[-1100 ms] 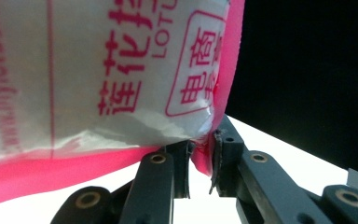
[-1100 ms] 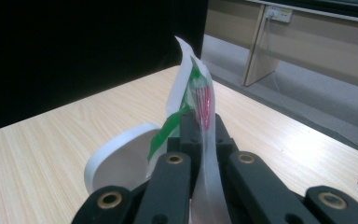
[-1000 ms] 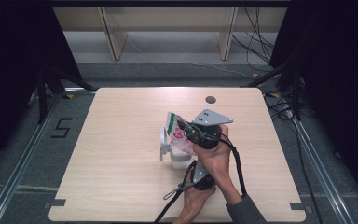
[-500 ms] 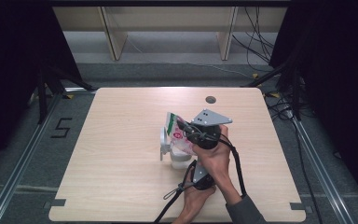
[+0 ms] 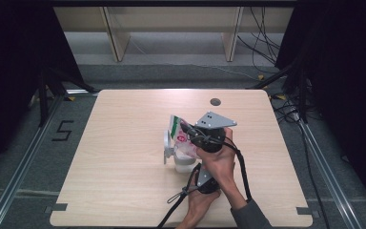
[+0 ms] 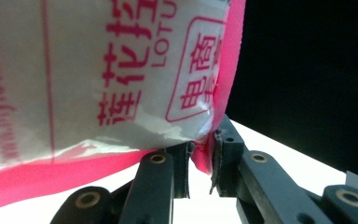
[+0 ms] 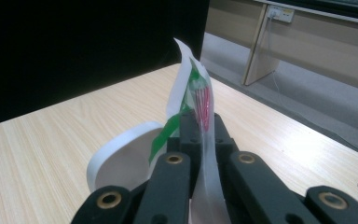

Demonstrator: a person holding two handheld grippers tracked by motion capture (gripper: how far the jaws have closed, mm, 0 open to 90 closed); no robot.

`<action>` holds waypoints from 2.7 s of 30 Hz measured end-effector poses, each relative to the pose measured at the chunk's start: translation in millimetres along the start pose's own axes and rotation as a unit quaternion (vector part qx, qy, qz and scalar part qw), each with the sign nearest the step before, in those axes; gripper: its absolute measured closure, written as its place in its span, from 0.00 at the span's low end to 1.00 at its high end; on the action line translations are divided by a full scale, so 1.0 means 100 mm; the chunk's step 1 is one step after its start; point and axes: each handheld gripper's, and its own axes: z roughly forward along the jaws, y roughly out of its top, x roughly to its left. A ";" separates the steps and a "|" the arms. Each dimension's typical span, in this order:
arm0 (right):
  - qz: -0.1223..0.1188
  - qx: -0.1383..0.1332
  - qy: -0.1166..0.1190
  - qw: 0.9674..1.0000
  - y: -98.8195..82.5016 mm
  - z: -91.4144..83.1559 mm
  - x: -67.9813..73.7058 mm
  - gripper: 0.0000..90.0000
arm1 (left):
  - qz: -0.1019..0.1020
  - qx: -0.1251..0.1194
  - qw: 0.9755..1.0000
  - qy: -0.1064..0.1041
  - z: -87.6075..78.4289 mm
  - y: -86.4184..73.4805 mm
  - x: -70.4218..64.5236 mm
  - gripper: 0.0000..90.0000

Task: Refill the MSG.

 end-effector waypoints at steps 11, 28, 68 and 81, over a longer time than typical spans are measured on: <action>0.002 -0.001 -0.001 1.000 -0.01 0.00 -0.02 0.99 | 0.013 0.012 1.000 -0.004 -0.01 0.00 0.02 0.88; 0.004 -0.002 0.001 1.000 -0.01 0.00 -0.02 0.99 | -0.013 0.021 0.999 -0.030 0.01 -0.01 -0.01 0.88; -0.014 -0.001 -0.003 1.000 0.00 0.03 0.02 0.99 | -0.028 -0.001 0.999 -0.032 0.02 0.00 -0.04 0.88; -0.012 0.003 0.001 1.000 0.00 0.02 0.01 0.99 | -0.029 0.004 0.999 -0.034 0.02 0.00 -0.03 0.88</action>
